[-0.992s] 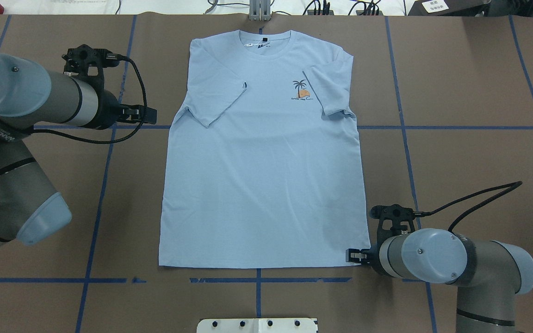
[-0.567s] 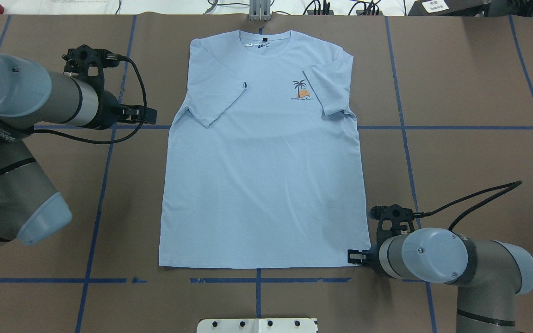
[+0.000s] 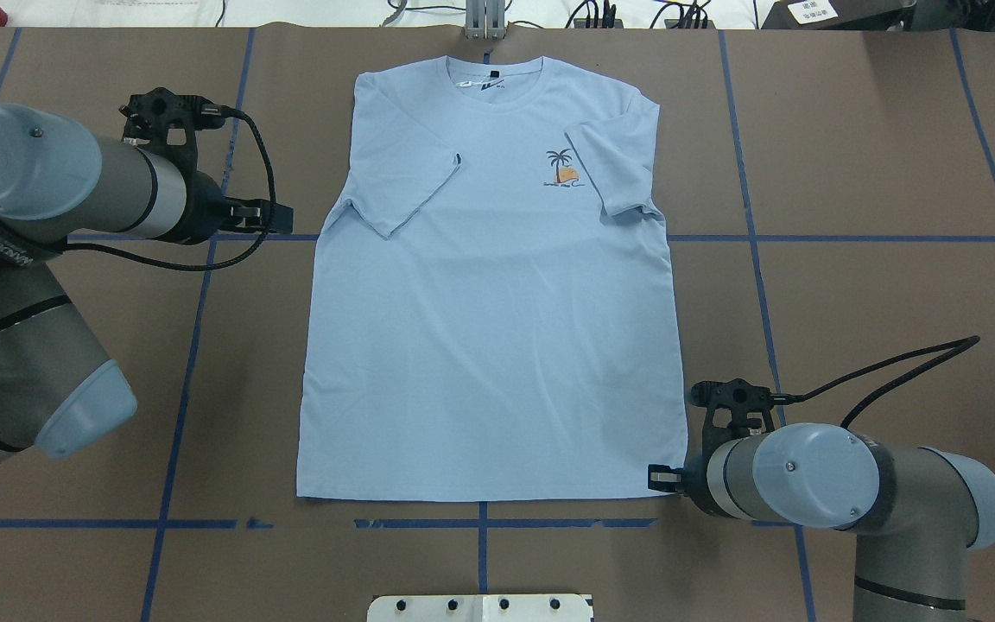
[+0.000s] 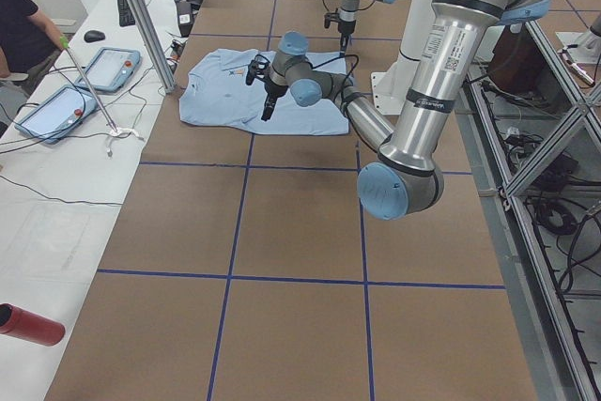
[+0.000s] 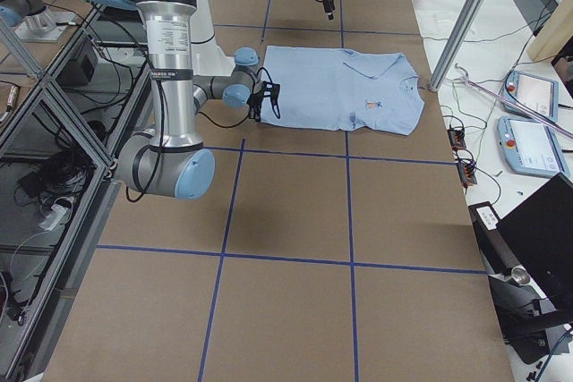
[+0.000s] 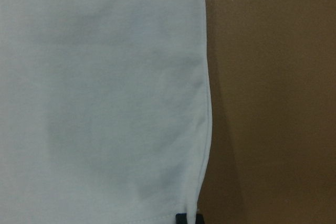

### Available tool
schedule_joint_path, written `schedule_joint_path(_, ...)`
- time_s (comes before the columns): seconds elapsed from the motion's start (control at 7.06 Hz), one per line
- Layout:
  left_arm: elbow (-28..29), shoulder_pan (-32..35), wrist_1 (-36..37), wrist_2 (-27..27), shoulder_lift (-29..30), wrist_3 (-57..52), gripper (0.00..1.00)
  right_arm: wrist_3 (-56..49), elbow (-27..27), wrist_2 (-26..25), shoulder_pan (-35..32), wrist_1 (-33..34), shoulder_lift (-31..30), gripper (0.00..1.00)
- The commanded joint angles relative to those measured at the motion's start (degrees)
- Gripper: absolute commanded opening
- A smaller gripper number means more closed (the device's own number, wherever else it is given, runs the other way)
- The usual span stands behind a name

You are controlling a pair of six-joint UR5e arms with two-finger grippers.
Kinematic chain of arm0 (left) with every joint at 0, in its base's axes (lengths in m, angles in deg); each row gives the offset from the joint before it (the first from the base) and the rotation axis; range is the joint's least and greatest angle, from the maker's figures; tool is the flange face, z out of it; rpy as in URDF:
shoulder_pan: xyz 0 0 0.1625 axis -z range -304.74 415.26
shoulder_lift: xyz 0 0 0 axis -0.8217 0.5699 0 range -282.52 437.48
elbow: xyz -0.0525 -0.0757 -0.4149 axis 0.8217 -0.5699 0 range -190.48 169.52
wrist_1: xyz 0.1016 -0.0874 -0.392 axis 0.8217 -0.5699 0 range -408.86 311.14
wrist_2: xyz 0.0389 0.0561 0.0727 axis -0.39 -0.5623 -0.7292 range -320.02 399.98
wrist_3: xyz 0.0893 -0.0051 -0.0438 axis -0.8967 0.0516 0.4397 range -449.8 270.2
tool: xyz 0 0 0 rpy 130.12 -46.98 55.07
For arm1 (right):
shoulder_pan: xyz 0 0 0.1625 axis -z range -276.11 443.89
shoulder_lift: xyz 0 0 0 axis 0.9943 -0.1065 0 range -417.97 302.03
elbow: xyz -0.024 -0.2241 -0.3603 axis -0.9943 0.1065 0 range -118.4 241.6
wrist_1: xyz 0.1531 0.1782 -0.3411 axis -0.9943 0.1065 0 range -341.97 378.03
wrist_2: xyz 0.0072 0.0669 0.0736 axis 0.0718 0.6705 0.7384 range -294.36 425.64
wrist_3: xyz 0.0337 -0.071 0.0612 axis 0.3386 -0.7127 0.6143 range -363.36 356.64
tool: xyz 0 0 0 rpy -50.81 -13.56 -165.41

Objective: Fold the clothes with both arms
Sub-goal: 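Move both grippers to the hem corners nearest the robot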

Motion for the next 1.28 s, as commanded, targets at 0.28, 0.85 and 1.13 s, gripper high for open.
schedule_joint_path(0.28, -2.76, -8.25, 0.98, -0.15, -1.73, 23.84, 1.0, 0.14, -4.35, -0.39, -1.03, -0.09, 0.51, 0.0)
schedule_joint_path(0.85, -7.26, -27.28, 10.73, -9.02, -4.56, 47.94, 0.96, 0.23, -5.42, -0.57, -2.53, -0.35, 0.77, 0.0)
schedule_joint_path(1.13, -7.18, -29.14, 14.16, -9.73, -4.48, 49.98, 0.9, 0.23, -5.42, -0.57, -2.88, -0.53, 1.38, 0.0)
